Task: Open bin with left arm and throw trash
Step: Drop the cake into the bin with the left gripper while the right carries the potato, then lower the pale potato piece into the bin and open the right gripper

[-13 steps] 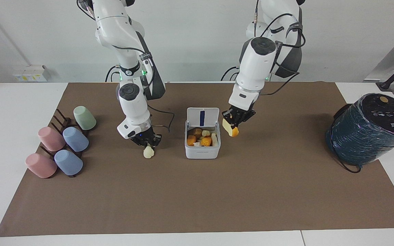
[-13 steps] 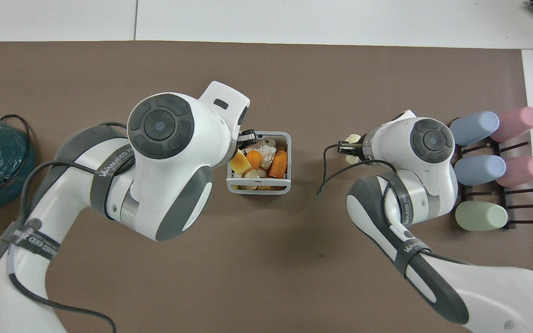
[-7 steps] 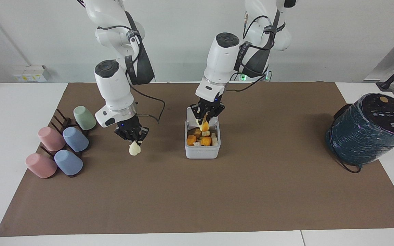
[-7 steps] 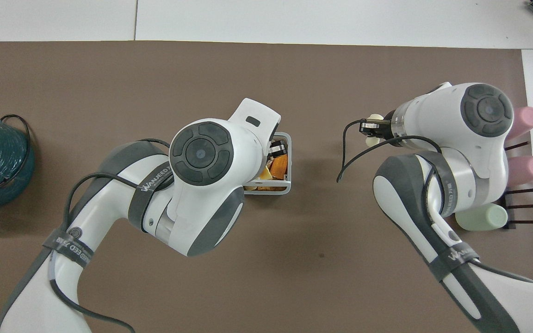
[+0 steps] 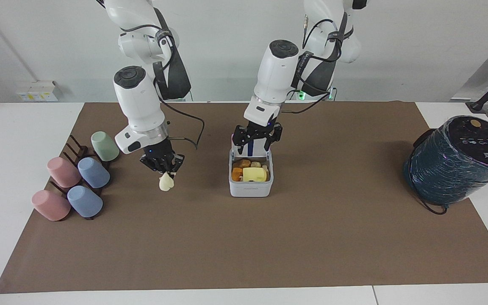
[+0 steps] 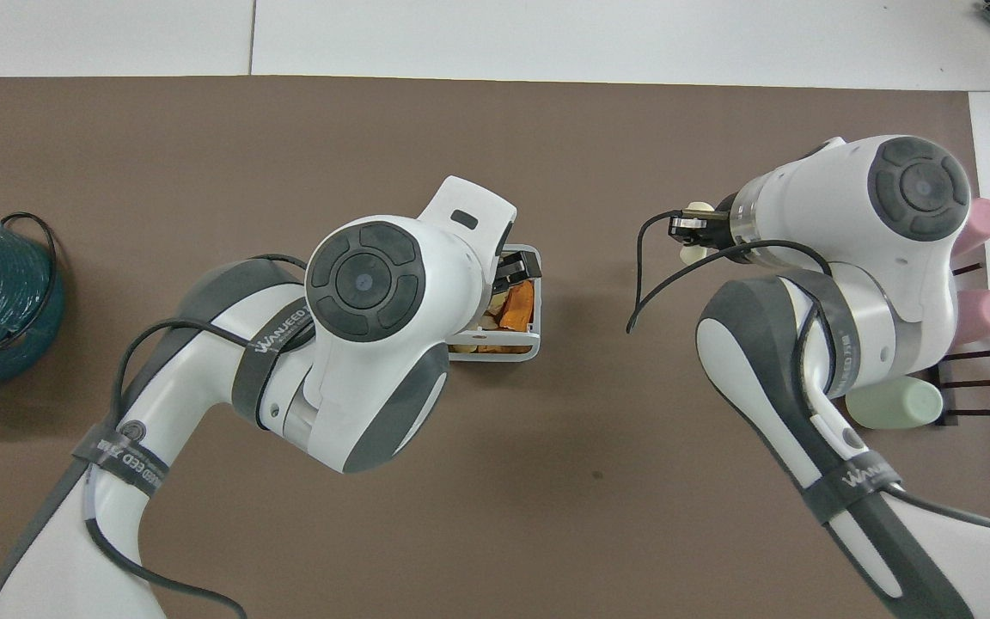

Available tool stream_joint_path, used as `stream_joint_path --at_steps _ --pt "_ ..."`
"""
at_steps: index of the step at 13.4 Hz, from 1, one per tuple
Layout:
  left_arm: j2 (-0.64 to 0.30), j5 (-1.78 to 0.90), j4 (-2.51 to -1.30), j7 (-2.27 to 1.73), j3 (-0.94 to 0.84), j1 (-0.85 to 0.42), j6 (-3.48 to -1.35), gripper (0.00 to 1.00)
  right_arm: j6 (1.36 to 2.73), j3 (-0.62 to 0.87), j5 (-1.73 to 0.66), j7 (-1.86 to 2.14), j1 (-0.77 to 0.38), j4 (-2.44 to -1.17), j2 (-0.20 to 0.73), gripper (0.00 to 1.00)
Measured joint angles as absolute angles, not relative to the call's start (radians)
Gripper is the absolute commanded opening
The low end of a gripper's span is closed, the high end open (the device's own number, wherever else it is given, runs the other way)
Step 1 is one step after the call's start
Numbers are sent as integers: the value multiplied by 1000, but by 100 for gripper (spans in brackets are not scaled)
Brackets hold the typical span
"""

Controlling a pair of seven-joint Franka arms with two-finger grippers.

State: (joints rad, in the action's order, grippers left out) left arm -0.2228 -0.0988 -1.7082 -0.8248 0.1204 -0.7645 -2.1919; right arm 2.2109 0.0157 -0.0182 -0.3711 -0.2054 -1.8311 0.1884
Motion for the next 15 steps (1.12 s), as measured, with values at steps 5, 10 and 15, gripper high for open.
stream_joint_path --at_steps 5,10,15 --pt "-222 -96 -1611 -795 146 -673 -2006 100 2208 47 -36 -375 -215 -1779 190 0" --pt "-191 -95 -1502 -470 160 -408 -1760 100 2217 110 -297 -393 -261 -1733 193 0" --pt "-104 -70 -1496 -159 160 -223 -1622 100 2244 112 -463 -437 -348 -1730 254 0"
